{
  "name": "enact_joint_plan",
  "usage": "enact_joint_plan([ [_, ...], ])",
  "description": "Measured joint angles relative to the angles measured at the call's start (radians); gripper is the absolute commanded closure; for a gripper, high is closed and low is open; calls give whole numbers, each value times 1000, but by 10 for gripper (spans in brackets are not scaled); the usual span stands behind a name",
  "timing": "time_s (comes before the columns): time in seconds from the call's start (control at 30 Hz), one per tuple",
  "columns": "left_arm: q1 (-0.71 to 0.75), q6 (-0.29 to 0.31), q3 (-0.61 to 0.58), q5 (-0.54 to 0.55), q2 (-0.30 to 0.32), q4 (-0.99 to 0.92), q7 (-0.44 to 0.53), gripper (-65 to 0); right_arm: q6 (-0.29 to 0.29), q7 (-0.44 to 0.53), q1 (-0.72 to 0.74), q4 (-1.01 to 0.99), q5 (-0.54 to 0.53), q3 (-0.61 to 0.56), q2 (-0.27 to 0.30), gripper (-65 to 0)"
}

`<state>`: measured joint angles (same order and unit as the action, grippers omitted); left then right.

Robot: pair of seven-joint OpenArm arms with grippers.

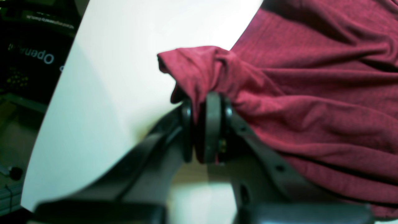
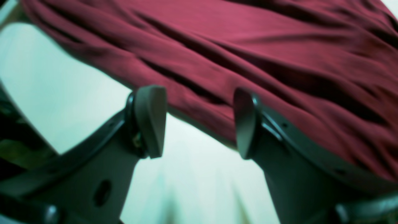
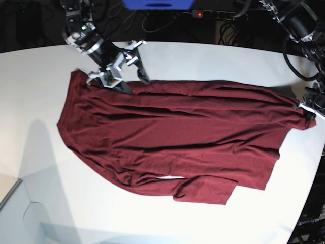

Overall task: Layout the t-shirt on the table in an organized manner, then fold the t-shirt properly
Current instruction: 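Grasp the shirt end with the right gripper and lift it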

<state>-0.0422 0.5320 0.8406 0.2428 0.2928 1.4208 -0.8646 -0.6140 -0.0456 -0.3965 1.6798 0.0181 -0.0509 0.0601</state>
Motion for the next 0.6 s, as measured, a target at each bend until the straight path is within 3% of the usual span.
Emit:
enact_joint_plan([
  [0.23,0,0,0,0,-6,0,0,-2,0,-1,107,-106,-6,-83,-7,-338],
  [0.3,1,0,0,-1,-5,0,0,-2,0,-42,129,-137,-3,-95,-8,-337],
  [0.4,1,0,0,0,-5,0,0,-2,1,-101,158,-167,2,-89,-30,-336],
  [0.6,0,0,0,0,-8,0,0,-2,1,-101,177,-197,0,-90,-35,-335],
])
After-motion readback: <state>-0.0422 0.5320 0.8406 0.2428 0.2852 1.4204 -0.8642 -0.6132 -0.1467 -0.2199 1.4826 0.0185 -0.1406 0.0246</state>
